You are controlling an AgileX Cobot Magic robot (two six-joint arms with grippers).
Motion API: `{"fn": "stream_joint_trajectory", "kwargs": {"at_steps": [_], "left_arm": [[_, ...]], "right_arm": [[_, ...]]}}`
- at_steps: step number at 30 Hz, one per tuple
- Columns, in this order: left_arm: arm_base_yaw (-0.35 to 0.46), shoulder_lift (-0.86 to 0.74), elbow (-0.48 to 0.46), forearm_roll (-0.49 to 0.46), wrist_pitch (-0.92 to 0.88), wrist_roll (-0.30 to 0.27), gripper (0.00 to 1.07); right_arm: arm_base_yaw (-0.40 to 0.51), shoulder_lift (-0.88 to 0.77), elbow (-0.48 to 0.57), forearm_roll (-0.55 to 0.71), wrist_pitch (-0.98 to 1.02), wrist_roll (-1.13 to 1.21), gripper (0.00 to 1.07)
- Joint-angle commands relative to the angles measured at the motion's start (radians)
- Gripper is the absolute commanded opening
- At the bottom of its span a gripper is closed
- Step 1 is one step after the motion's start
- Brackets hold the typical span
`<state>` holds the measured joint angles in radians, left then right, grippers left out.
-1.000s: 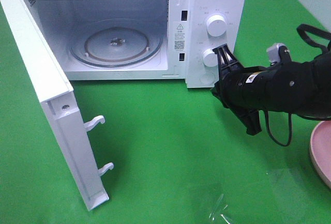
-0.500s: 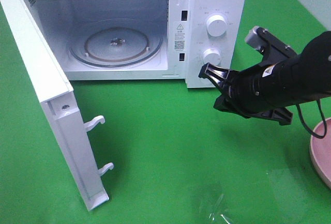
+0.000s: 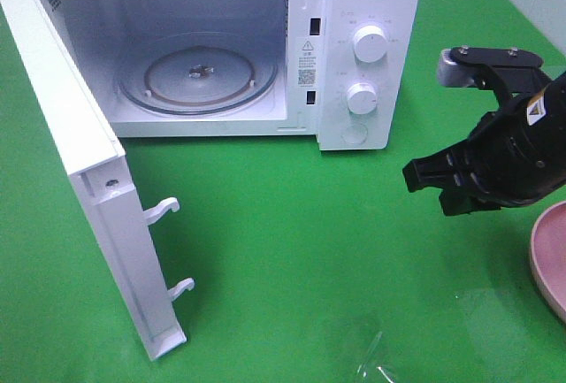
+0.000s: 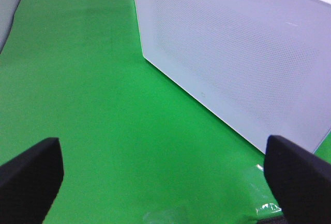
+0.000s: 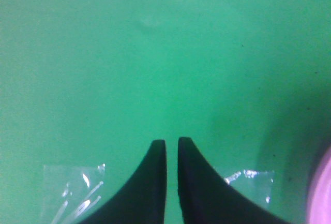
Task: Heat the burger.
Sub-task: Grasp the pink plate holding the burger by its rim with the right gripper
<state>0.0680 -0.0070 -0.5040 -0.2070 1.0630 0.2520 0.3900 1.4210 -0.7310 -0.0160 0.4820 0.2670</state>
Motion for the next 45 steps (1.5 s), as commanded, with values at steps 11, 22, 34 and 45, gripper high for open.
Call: {"fn": "stream_joint_trajectory", "kwargs": {"at_steps": [11,22,34,45], "left_arm": [[-0.005,-0.018,0.000,-0.005,-0.013,-0.001,0.98],[-0.005,-0.018,0.000,-0.005,-0.013,-0.001,0.98],[-0.005,-0.018,0.000,-0.005,-0.013,-0.001,0.98],[-0.005,-0.018,0.000,-0.005,-0.013,-0.001,0.98]], "right_arm": [[-0.005,-0.055,-0.004,-0.098,0.264,-0.138,0.78],[-0.048,-0.072,-0.001,-0.130,0.350,-0.145,0.97],[-0.190,-0.069,0.072,-0.108,0.283,-0.190,0.94],[-0.237,-0.008,0.152,-0.103,0.121,-0.193,0.92]]}}
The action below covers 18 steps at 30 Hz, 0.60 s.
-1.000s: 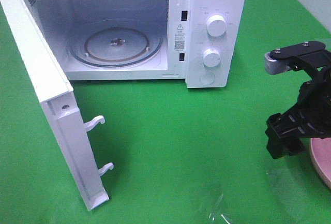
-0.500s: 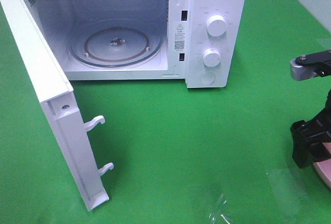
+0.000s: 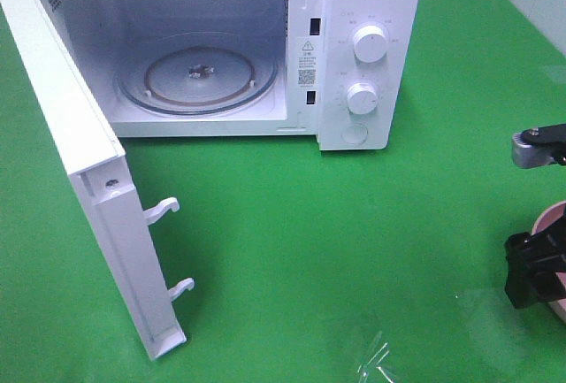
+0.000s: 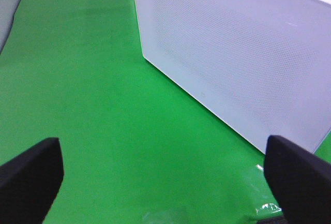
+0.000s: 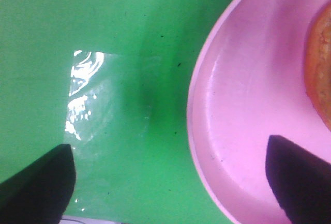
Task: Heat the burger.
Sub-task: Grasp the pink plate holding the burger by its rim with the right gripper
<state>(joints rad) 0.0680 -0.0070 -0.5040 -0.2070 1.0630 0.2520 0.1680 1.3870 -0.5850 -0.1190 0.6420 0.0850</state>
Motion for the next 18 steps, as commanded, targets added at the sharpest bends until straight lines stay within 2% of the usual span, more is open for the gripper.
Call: {"fn": "stream_joint_trajectory", "kwargs": {"at_steps": [1,3,18], "left_arm": [[-0.005,-0.018,0.000,-0.005,-0.013,-0.001,0.98],[-0.005,-0.018,0.000,-0.005,-0.013,-0.001,0.98],[-0.005,-0.018,0.000,-0.005,-0.013,-0.001,0.98]], "right_arm": [[-0.015,0.026,0.006,0.000,-0.039,-0.011,0.92],[-0.015,0.093,0.006,-0.004,-0.073,-0.013,0.91],[-0.015,0.250,0.002,-0.027,-0.168,-0.015,0.88]]}}
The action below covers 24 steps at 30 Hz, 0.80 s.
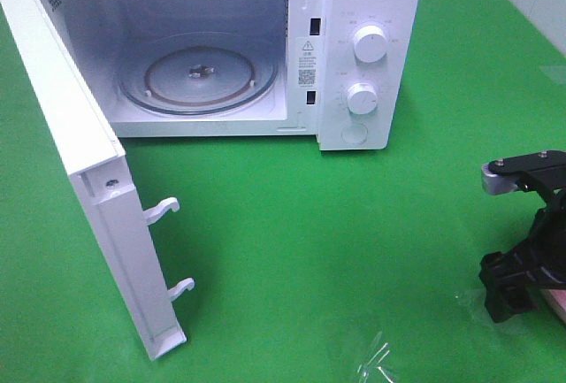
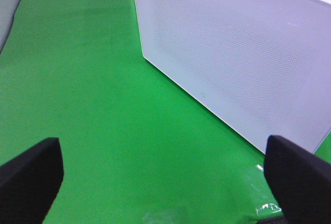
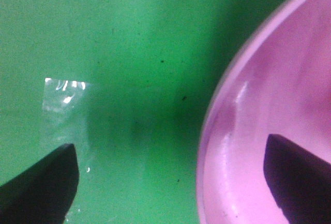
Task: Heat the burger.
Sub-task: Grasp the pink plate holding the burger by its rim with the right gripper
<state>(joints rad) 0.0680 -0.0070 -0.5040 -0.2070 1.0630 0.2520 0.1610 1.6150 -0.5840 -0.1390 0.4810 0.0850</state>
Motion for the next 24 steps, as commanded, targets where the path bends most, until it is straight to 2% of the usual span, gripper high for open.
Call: {"fn": "stream_joint_trajectory", "kwargs": {"at_steps": [1,3,5,6,7,8,9,12,13,14,16,17,18,21,22,24], "left_arm": [[-0.005,-0.018,0.000,-0.005,-0.013,-0.001,0.98],[-0.005,-0.018,0.000,-0.005,-0.013,-0.001,0.98],[-0.005,-0.018,0.000,-0.005,-0.013,-0.001,0.98],[-0.005,-0.018,0.000,-0.005,-0.013,-0.001,0.98],[-0.005,-0.018,0.000,-0.005,-0.013,-0.001,0.98],[-0.005,-0.018,0.000,-0.005,-0.013,-0.001,0.98],[-0.005,-0.018,0.000,-0.005,-0.013,-0.001,0.98],[-0.005,-0.018,0.000,-0.005,-0.013,-0.001,0.98],[-0.005,-0.018,0.000,-0.005,-0.013,-0.001,0.98],[-0.005,-0.018,0.000,-0.005,-0.013,-0.001,0.98],[-0.005,-0.018,0.000,-0.005,-0.013,-0.001,0.98],[-0.005,-0.018,0.000,-0.005,-0.013,-0.001,0.98],[-0.005,-0.018,0.000,-0.005,-0.013,-0.001,0.98],[-0.005,-0.018,0.000,-0.005,-0.013,-0.001,0.98],[-0.005,-0.018,0.000,-0.005,-0.013,-0.001,0.98],[-0.005,-0.018,0.000,-0.005,-0.013,-0.001,0.98]], "right_arm": [[-0.008,0.027,0.001,-0.007,-0.010,-0.016,0.88],[-0.008,0.027,0.001,-0.007,-0.010,-0.016,0.88],[-0.008,0.030,0.001,-0.010,-0.012,-0.016,0.81],[-0.008,0.030,0.001,-0.010,-0.012,-0.016,0.81],[-0.008,0.030,0.001,-0.015,-0.012,-0.004,0.73],[-0.008,0.030,0.001,-0.015,-0.012,-0.004,0.73],[-0.008,0.030,0.001,-0.019,-0.012,0.004,0.61],[-0.008,0.030,0.001,-0.021,-0.012,0.007,0.56],[-0.008,0.031,0.001,-0.026,-0.011,0.010,0.44],[-0.008,0.031,0.001,-0.026,-0.011,0.010,0.44],[-0.008,0.031,0.001,-0.057,-0.013,0.026,0.21],[-0.008,0.031,0.001,-0.057,-0.013,0.026,0.21],[-0.008,0.031,0.001,-0.067,-0.013,0.031,0.13],[-0.008,0.031,0.001,-0.069,-0.013,0.031,0.10],[-0.008,0.031,0.001,-0.072,-0.013,0.031,0.03],[-0.008,0.031,0.001,-0.096,-0.015,0.031,0.00]]}}
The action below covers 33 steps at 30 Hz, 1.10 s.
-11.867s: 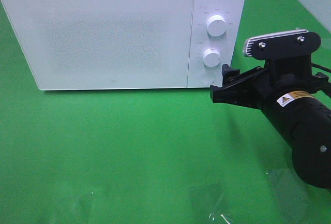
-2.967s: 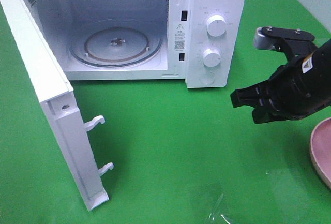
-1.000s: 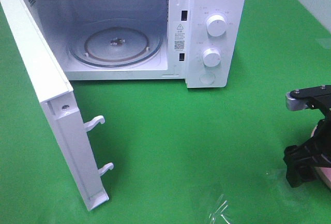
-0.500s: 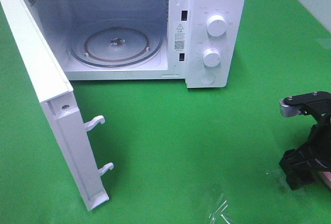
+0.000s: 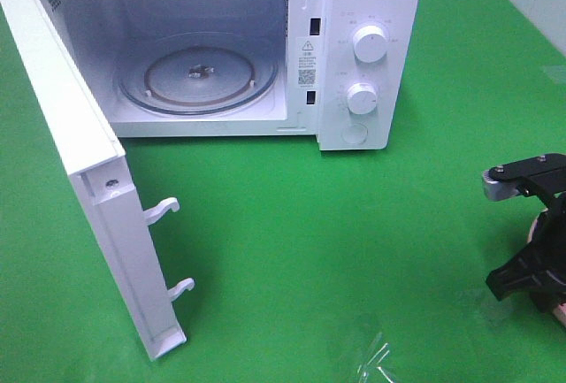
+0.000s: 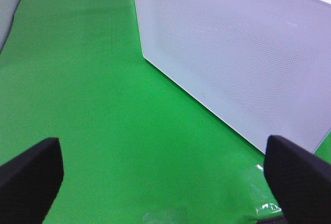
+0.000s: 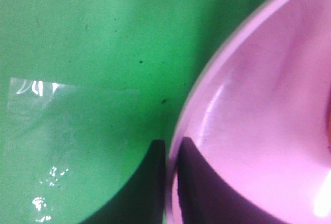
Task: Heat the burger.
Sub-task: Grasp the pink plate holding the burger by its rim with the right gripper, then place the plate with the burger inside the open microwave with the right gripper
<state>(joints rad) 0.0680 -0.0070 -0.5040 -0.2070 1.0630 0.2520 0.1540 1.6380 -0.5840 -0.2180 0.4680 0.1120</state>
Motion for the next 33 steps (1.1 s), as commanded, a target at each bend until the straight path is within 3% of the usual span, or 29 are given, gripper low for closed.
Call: {"fn": "stream_joint_trajectory", "kwargs": {"at_steps": [1,9,33], "left_arm": [[-0.005,-0.018,0.000,-0.005,-0.013,-0.001,0.98],[-0.005,-0.018,0.000,-0.005,-0.013,-0.001,0.98],[-0.005,-0.018,0.000,-0.005,-0.013,-0.001,0.98]], "right_arm": [[-0.001,0.008,0.001,-0.023,-0.006,0.006,0.00],[0.020,-0.003,0.000,-0.064,0.012,0.081,0.00],[0.256,-0.152,0.000,-0.327,0.299,0.467,0.00]]}}
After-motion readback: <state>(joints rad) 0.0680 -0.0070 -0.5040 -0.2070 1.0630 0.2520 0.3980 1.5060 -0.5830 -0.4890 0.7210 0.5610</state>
